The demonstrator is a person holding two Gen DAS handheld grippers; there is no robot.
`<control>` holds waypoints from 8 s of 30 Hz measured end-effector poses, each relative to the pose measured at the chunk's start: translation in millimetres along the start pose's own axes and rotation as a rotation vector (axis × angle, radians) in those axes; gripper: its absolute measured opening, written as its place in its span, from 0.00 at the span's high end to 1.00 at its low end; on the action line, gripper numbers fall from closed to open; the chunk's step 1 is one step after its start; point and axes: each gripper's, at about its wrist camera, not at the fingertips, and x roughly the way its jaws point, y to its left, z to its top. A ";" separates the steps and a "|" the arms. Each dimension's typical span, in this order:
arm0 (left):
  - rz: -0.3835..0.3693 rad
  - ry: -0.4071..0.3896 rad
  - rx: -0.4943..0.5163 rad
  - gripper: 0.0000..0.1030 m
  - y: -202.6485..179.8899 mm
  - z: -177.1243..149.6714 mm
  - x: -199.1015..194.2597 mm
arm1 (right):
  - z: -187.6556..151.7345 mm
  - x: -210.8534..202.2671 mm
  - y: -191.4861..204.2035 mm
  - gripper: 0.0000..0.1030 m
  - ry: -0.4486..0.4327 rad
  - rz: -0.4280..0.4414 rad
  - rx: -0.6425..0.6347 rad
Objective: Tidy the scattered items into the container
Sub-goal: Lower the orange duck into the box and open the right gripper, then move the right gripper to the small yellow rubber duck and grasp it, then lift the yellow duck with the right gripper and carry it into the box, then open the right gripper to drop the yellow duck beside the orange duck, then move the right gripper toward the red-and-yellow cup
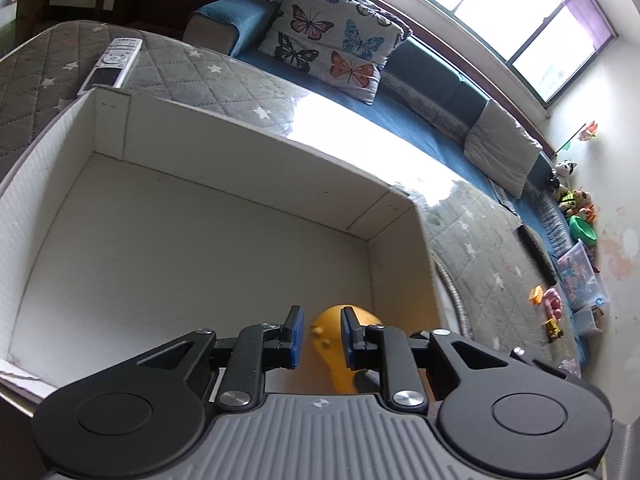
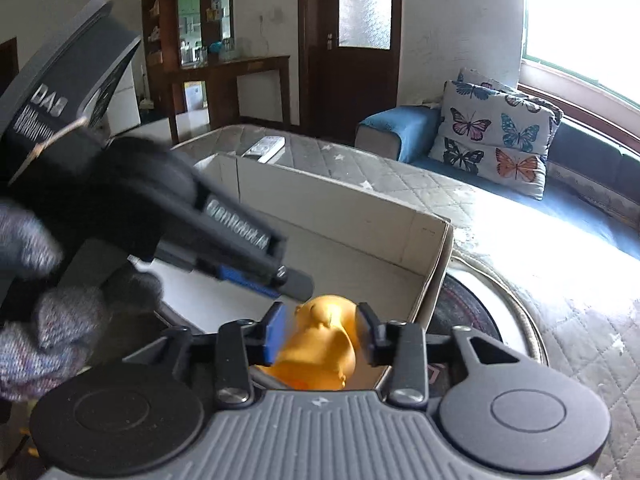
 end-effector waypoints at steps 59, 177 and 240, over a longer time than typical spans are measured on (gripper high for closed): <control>-0.004 -0.131 0.036 0.79 -6.0 -31.3 -62.1 | -27.9 -54.6 1.7 0.64 -0.075 0.067 0.112; -0.043 0.033 0.067 0.64 11.5 -11.9 -26.8 | -10.9 21.5 11.2 0.30 -0.024 0.052 0.050; -0.110 0.050 -0.035 0.64 -42.2 -89.9 -26.6 | -108.3 -49.9 -12.0 0.32 -0.033 -0.052 0.174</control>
